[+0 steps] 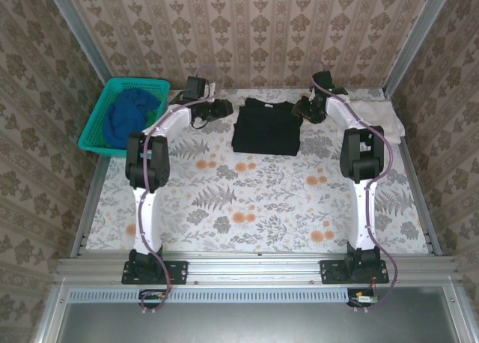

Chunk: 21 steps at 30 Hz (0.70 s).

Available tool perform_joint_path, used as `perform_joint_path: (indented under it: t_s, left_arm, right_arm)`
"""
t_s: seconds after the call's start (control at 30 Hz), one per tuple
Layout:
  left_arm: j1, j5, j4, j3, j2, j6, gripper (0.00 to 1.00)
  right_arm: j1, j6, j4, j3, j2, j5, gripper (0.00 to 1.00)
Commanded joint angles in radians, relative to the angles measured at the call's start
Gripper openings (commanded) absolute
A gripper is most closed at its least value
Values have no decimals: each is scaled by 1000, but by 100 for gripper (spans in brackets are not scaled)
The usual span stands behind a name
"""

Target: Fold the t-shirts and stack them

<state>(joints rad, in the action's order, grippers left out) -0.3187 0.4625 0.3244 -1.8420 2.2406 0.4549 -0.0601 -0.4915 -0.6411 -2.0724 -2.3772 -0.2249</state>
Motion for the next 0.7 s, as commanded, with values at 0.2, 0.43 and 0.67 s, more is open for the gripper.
perform_joint_path:
  t_s: [0.2, 0.43, 0.67]
  left_arm:
    - [-113, -30, 34, -148, 130, -186, 44]
    - [-97, 26, 56, -578, 416, -37, 30]
    - [-76, 3, -29, -720, 567, 77, 32]
  right_arm:
    - [-126, 20, 240, 334, 283, 137, 43]
    - [-114, -12, 183, 142, 71, 44, 32]
    - [-27, -118, 285, -63, -142, -199, 42]
